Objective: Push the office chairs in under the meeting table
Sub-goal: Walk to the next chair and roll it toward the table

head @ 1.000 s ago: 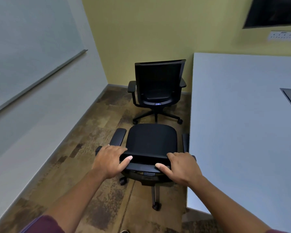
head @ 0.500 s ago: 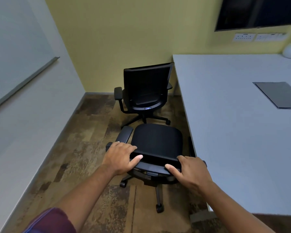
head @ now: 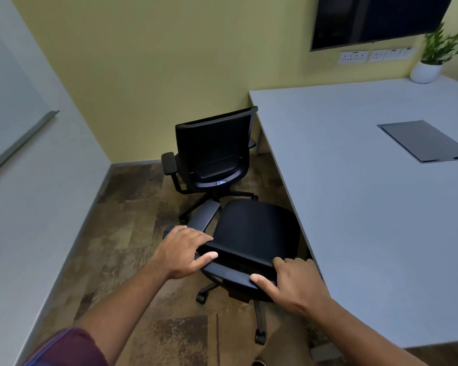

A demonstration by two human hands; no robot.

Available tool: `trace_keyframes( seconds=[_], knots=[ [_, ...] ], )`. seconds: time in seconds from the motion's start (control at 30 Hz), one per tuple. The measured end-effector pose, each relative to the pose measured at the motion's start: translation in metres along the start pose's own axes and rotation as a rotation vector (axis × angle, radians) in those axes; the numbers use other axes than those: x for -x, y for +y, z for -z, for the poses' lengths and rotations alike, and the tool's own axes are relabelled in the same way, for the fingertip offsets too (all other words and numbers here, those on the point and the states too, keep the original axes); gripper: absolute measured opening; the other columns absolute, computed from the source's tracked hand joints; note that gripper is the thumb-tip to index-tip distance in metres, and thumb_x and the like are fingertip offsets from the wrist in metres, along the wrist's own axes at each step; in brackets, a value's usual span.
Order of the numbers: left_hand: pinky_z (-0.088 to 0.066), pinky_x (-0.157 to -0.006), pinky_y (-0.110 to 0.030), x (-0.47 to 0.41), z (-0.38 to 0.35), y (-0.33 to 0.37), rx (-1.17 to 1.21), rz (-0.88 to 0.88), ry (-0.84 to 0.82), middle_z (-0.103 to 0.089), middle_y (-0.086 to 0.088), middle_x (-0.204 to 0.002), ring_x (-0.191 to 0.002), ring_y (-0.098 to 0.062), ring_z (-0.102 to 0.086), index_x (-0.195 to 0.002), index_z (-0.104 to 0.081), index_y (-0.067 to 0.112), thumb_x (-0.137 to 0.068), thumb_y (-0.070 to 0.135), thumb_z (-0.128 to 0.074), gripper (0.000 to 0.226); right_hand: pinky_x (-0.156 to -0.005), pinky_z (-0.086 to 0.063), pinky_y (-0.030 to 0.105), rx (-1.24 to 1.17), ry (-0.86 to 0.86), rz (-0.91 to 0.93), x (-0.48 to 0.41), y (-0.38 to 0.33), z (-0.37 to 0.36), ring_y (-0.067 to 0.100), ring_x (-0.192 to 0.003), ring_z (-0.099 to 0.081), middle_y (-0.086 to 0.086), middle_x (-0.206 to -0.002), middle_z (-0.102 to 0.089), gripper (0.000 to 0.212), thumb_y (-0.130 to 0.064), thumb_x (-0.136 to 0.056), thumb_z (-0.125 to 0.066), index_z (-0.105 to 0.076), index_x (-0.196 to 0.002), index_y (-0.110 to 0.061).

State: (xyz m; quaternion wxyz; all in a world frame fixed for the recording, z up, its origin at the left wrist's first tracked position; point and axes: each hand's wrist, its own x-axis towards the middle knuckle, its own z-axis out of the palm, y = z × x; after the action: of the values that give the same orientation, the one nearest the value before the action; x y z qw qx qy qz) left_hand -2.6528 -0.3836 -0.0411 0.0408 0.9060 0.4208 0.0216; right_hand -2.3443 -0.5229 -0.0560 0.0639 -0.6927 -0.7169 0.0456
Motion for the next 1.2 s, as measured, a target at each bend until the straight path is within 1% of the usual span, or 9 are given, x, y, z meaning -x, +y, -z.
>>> trace_keyframes(
  seconds=[0.13, 0.3, 0.47, 0.57, 0.7, 0.83, 0.93, 1.07, 1.2],
  knots=[
    [-0.039, -0.114, -0.04, -0.018, 0.003, -0.033, 0.011, -0.078, 0.009, -0.071, 0.015, -0.134, -0.128, -0.009, -0.062, -0.138, -0.068, 0.031, -0.103, 0.079, -0.03, 0.071, -0.075, -0.037, 0.043, 0.002, -0.047, -0.051, -0.011, -0.024, -0.004, 0.019, -0.077, -0.046, -0.007, -0.082, -0.051, 0.083, -0.097, -0.092, -0.003, -0.051, -0.091, -0.03],
    [-0.04, -0.113, -0.04, -0.04, 0.006, -0.071, 0.026, -0.176, 0.009, -0.072, 0.014, -0.133, -0.126, -0.009, -0.063, -0.137, -0.069, 0.031, -0.103, 0.079, -0.027, 0.073, -0.087, -0.045, 0.044, -0.03, -0.079, -0.096, -0.025, -0.055, -0.004, 0.021, -0.097, -0.064, -0.004, -0.108, -0.069, 0.091, -0.096, -0.091, 0.0, -0.056, -0.112, -0.028],
    [-0.04, -0.116, -0.043, -0.066, 0.009, -0.114, 0.026, -0.274, 0.002, -0.072, 0.012, -0.136, -0.129, -0.01, -0.062, -0.138, -0.069, 0.031, -0.103, 0.08, -0.029, 0.072, -0.078, -0.039, 0.042, -0.033, -0.038, -0.19, -0.043, -0.092, -0.015, 0.021, -0.096, -0.066, -0.003, -0.11, -0.07, 0.095, -0.098, -0.089, 0.002, -0.055, -0.119, -0.028],
    [-0.042, -0.114, -0.044, -0.081, 0.012, -0.134, 0.028, -0.355, 0.013, -0.073, 0.011, -0.135, -0.128, -0.01, -0.063, -0.137, -0.07, 0.029, -0.103, 0.08, -0.03, 0.073, -0.074, -0.044, 0.044, -0.011, 0.006, -0.239, -0.052, -0.112, -0.018, 0.023, -0.09, -0.067, -0.003, -0.103, -0.069, 0.089, -0.098, -0.091, -0.001, -0.053, -0.111, -0.029],
    [-0.043, -0.112, -0.042, -0.104, 0.013, -0.174, 0.022, -0.474, -0.001, -0.073, 0.012, -0.134, -0.127, -0.01, -0.063, -0.138, -0.069, 0.029, -0.103, 0.081, -0.028, 0.074, -0.075, -0.049, 0.044, -0.002, 0.064, -0.362, -0.07, -0.158, -0.028, 0.023, -0.089, -0.068, -0.005, -0.096, -0.068, 0.086, -0.098, -0.092, -0.007, -0.056, -0.11, -0.028],
    [-0.043, -0.112, -0.042, -0.126, 0.018, -0.202, 0.001, -0.566, -0.022, -0.073, 0.012, -0.134, -0.126, -0.01, -0.064, -0.138, -0.069, 0.028, -0.102, 0.082, -0.024, 0.078, -0.081, -0.055, 0.045, 0.012, 0.072, -0.51, -0.091, -0.188, -0.031, 0.021, -0.095, -0.07, -0.002, -0.109, -0.076, 0.1, -0.098, -0.092, -0.008, -0.065, -0.125, -0.023],
    [-0.042, -0.114, -0.041, -0.142, 0.022, -0.216, -0.031, -0.619, -0.039, -0.072, 0.012, -0.136, -0.128, -0.01, -0.063, -0.141, -0.068, 0.028, -0.102, 0.081, -0.026, 0.078, -0.082, -0.057, 0.044, 0.005, 0.082, -0.569, -0.104, -0.203, -0.03, 0.02, -0.096, -0.071, 0.0, -0.111, -0.077, 0.103, -0.098, -0.091, -0.007, -0.067, -0.126, -0.022],
    [-0.04, -0.117, -0.041, -0.153, 0.02, -0.228, -0.014, -0.657, -0.03, -0.072, 0.011, -0.137, -0.129, -0.01, -0.063, -0.142, -0.068, 0.028, -0.1, 0.085, -0.019, 0.086, -0.084, -0.058, 0.043, -0.004, 0.067, -0.623, -0.115, -0.217, -0.031, 0.018, -0.096, -0.07, -0.003, -0.111, -0.076, 0.106, -0.1, -0.089, -0.005, -0.066, -0.127, -0.023],
    [-0.04, -0.117, -0.041, -0.171, 0.019, -0.246, 0.007, -0.695, -0.027, -0.071, 0.012, -0.136, -0.129, -0.009, -0.062, -0.141, -0.068, 0.029, -0.101, 0.084, -0.02, 0.084, -0.087, -0.057, 0.044, -0.011, 0.054, -0.65, -0.131, -0.23, -0.032, 0.02, -0.105, -0.07, -0.002, -0.121, -0.075, 0.109, -0.1, -0.089, -0.002, -0.063, -0.134, -0.022]
  ],
)
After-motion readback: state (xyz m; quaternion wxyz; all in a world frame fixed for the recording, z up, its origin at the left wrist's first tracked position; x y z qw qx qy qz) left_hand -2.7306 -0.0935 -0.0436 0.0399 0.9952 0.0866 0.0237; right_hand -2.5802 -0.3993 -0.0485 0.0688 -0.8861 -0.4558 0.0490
